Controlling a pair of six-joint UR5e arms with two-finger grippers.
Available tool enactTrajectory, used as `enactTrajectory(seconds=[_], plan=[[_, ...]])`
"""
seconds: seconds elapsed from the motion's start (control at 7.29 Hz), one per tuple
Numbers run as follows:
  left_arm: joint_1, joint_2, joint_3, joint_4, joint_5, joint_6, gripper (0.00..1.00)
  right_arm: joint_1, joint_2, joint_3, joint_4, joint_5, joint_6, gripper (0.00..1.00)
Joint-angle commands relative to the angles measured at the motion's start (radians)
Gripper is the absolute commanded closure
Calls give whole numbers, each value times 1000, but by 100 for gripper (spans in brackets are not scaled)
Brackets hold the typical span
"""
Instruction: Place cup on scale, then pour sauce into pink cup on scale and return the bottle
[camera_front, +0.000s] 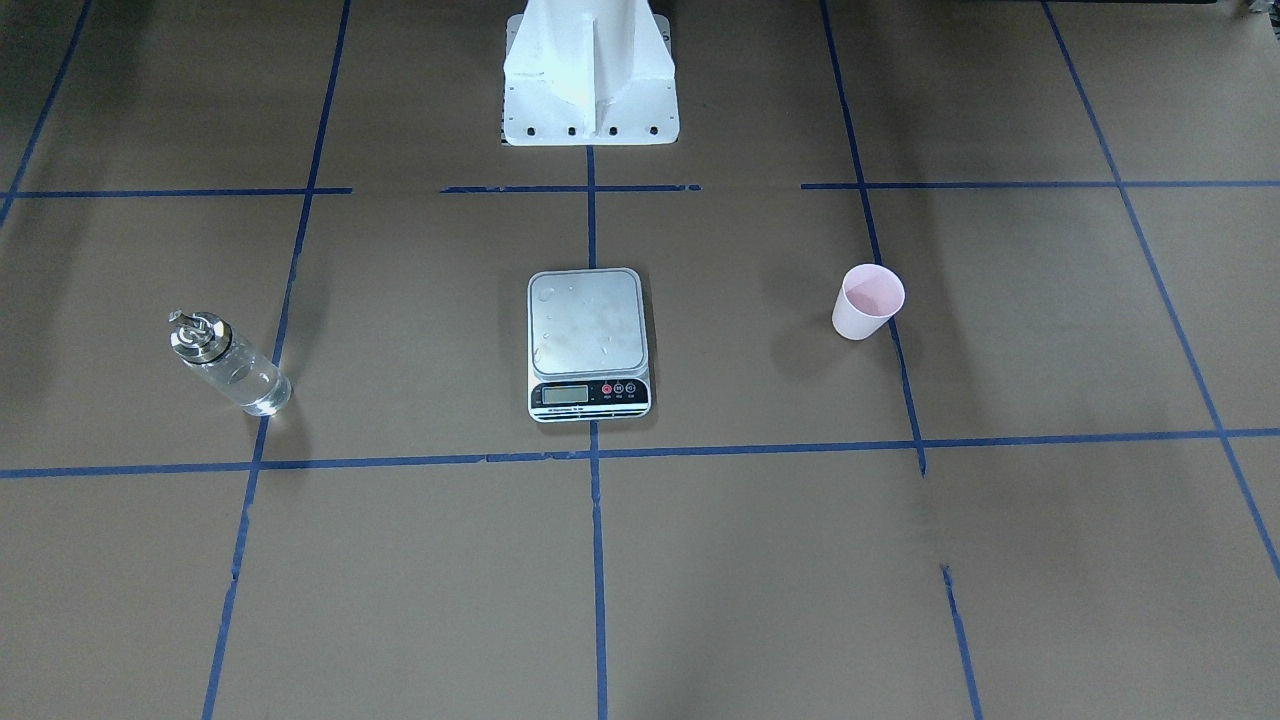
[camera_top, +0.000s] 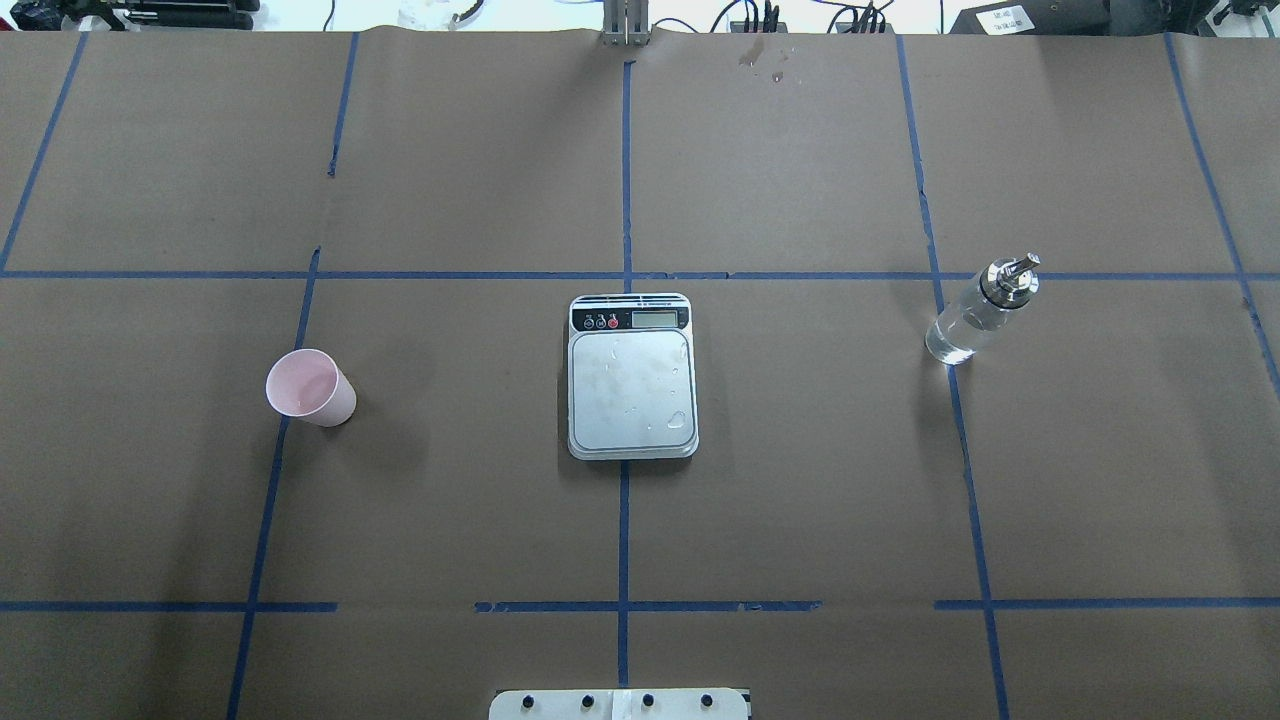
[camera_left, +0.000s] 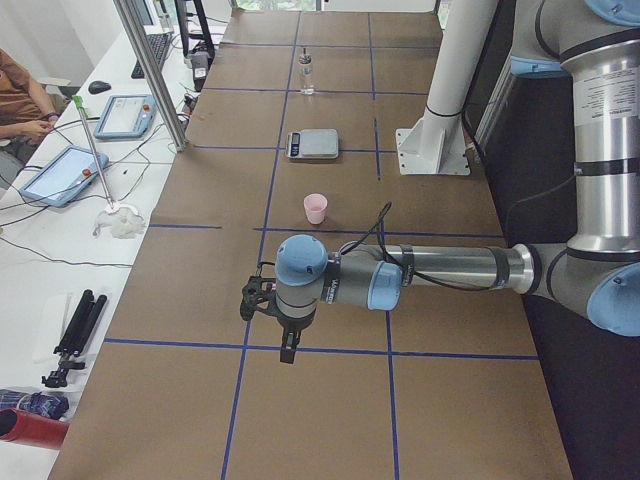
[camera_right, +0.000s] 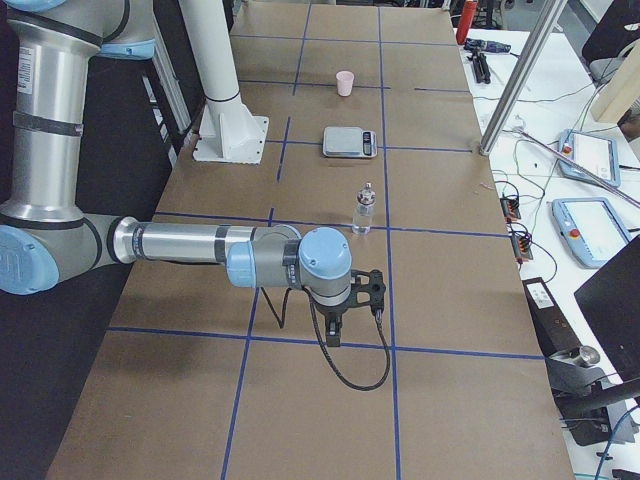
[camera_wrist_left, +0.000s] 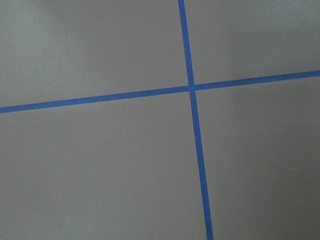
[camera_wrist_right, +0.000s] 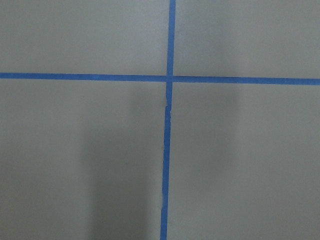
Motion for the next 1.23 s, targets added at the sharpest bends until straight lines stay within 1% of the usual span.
enactTrajectory(seconds=[0.0,0.14,0.27,0.55,0.69,0.82,1.1], plan=[[0,0,-2,-2,-6,1,0,0,0,1,1,1,-1,0],[0,0,-8,-6,-7,3,0,0,0,1,0,1,1,0],[0,-3,-44,-8,-6,1,0,0,2,6,0,4,1,0],[3,-90,-128,-11,-6,1,0,0,2,13,0,15,2,0],[15,-101,-171,-38,-13,5,0,0,0,15,0,50,2,0],[56,-100,-175,-95,-44,1,0,2,-1,15,-2,85,2,0],[63,-116,-178,-107,-53,1,0,2,0,13,-2,84,2,0]])
